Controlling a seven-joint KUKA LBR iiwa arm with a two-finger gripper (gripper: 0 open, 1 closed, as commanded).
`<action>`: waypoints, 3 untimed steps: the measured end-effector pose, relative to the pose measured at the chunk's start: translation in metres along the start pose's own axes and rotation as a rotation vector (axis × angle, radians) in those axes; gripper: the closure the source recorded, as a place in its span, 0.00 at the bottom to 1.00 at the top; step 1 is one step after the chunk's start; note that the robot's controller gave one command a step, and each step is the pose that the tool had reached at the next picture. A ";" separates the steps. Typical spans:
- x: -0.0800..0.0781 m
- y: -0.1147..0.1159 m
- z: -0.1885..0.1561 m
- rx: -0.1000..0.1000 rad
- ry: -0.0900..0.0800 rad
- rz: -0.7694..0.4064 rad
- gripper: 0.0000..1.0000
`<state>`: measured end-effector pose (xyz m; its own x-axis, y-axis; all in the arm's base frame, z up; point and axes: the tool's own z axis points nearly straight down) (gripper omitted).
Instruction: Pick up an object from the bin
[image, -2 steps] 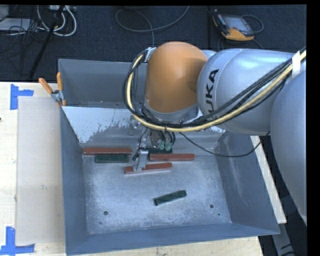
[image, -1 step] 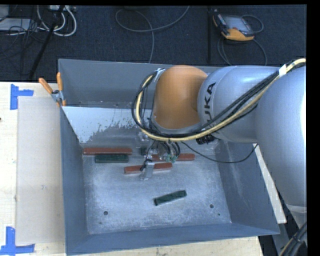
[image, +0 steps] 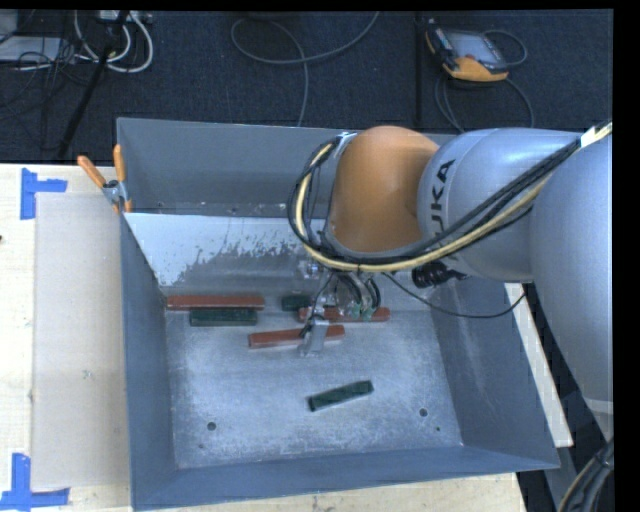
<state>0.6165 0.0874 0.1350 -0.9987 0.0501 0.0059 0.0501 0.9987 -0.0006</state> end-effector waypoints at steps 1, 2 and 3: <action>-0.004 -0.056 0.009 0.000 -0.006 -0.136 0.00; -0.007 -0.055 0.059 -0.001 -0.008 0.070 0.00; -0.016 -0.056 0.071 -0.003 -0.037 -0.013 1.00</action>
Offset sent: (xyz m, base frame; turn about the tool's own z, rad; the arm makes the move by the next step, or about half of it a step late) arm 0.0033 -0.0548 -0.0650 0.0726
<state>0.6297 0.0307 0.0643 -0.9988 0.0372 -0.0309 0.0372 0.9993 0.0017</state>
